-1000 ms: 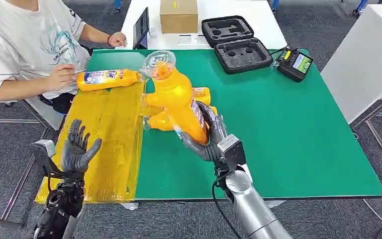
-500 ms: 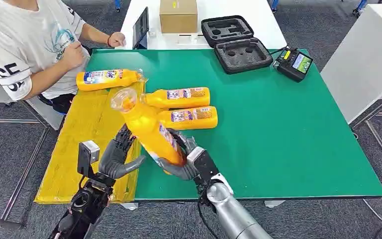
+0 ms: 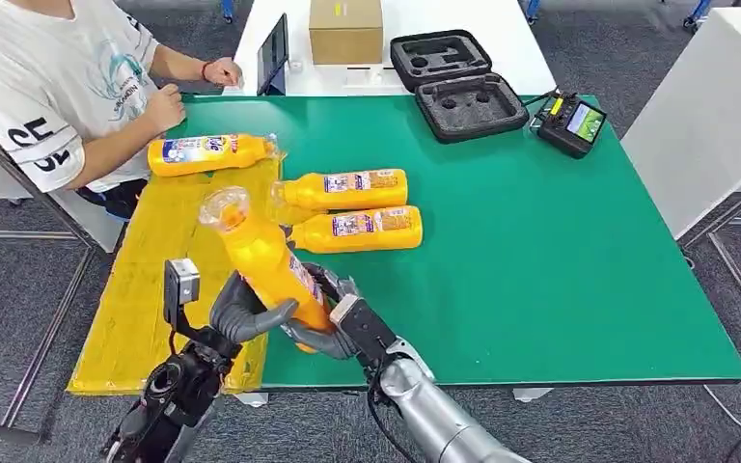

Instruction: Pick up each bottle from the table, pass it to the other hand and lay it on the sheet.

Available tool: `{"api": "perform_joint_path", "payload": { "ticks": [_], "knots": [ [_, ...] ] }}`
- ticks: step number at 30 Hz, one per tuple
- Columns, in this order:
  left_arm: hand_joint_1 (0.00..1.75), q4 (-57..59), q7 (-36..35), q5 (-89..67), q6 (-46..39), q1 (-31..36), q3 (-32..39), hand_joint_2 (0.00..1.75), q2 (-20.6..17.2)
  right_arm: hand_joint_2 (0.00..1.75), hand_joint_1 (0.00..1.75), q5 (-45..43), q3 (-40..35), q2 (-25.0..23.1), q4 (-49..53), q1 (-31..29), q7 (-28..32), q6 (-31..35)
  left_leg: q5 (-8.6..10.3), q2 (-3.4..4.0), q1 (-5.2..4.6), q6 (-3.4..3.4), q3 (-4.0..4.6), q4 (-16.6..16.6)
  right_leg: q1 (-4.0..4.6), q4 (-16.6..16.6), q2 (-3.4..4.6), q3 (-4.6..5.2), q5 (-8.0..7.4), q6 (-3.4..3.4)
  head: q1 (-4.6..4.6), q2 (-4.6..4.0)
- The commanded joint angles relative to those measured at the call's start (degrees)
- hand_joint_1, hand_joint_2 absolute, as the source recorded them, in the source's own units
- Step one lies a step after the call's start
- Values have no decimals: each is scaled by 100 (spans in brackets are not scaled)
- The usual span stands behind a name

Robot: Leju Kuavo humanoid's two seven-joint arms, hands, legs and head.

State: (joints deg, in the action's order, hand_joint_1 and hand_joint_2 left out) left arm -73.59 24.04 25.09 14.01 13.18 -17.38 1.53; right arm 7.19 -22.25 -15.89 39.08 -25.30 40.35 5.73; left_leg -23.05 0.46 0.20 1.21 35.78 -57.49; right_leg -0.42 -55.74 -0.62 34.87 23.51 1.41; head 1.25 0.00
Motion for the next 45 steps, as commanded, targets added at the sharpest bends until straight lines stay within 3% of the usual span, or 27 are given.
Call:
{"api": "perform_joint_path", "payload": {
  "ticks": [1,8,9,10,11,31,32,33,34,36,37,38,40,45],
  "knots": [
    [0,207,-157,187,202,248,-434,175,-17,175,175,186,-190,0,-665,-336,-35,442,-12,-13,4,-7,-29,2,3,2,-5,-32,14,-4,-2,0],
    [0,198,-164,121,152,317,-496,175,-20,175,175,309,-231,-22,-629,-311,-35,643,-13,-13,3,-6,-32,1,2,1,-5,-33,16,-4,0,0],
    [9,191,-152,57,55,337,-510,175,-6,175,175,331,-222,-29,-590,-287,-35,686,-8,-13,4,-4,-17,-1,2,0,-7,-19,10,-3,0,0],
    [159,184,-121,-5,-46,339,-498,175,7,175,175,338,-215,-30,-565,-268,-35,701,-4,-14,3,-4,-10,-1,2,0,-8,-11,8,-2,-2,0],
    [175,164,-25,-213,-213,356,-515,175,1,175,175,356,-209,-20,-487,-216,-35,710,-8,-16,4,-5,-18,-1,3,0,-10,-20,12,-3,0,0],
    [175,357,35,-173,-678,549,-236,175,-7,175,175,546,-184,58,-267,-175,-51,751,-9,-18,4,-6,-25,0,3,0,-10,-27,14,-4,0,0],
    [175,329,50,-156,-711,534,-210,175,-25,175,152,604,-190,79,-206,-150,-35,825,-4,-14,4,-5,-12,1,4,3,-9,-15,7,-3,-2,0],
    [175,295,67,-110,-782,492,-141,175,-41,175,59,655,-189,108,-99,-109,-35,888,-11,-19,6,-7,-28,-1,5,2,-10,-32,15,-4,0,0],
    [175,285,72,-66,-823,468,-85,175,-51,175,0,727,-219,140,-38,-93,-39,938,-6,-12,4,-4,-14,0,3,1,-7,-16,9,-3,-2,0],
    [175,285,68,12,-856,454,-11,175,-85,175,0,856,-238,193,113,-59,-93,1057,-8,-10,4,-5,-19,2,3,3,-5,-20,10,-3,-2,0],
    [175,300,161,5,-1045,462,103,175,-59,0,0,991,-276,245,310,-28,-35,1265,-13,-12,5,-6,-29,2,4,3,-5,-31,14,-4,-2,0],
    [175,309,414,-312,-1566,455,245,175,-145,0,0,957,-311,453,1338,279,-51,1495,-7,-9,3,-5,-18,2,3,3,-3,-19,9,-3,0,0],
    [175,336,524,-390,-1617,447,359,175,-199,0,0,1076,-238,569,2075,503,-315,1346,-9,-16,3,-5,-16,0,3,0,-9,-19,12,-3,-2,0],
    [175,272,931,-968,-2302,154,820,175,-174,0,0,1272,-90,732,3880,1110,-140,1688,-15,-4,2,-7,-26,0,1,-1,4,-25,15,-4,2,0]
  ]
}}
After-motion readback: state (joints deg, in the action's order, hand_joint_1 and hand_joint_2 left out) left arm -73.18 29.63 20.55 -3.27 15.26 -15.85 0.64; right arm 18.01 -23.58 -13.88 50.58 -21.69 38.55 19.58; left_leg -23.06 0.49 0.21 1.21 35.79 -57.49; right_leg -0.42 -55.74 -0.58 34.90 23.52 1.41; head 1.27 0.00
